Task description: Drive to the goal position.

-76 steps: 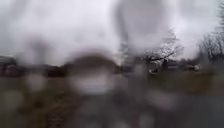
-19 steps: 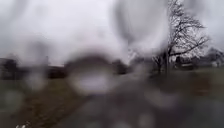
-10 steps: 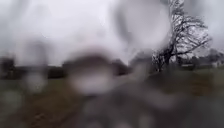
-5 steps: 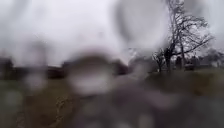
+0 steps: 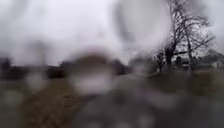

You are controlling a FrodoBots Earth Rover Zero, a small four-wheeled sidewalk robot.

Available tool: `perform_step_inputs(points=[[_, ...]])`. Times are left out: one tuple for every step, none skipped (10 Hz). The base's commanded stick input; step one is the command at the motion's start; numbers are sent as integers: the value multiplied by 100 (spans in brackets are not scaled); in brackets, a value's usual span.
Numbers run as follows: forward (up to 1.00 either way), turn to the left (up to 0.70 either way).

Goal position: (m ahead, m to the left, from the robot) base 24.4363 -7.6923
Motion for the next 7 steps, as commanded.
perform_step_inputs(points=[[85, 0], [85, 0], [85, 0], [85, 0], [85, 0], [85, 0], [85, 0]])
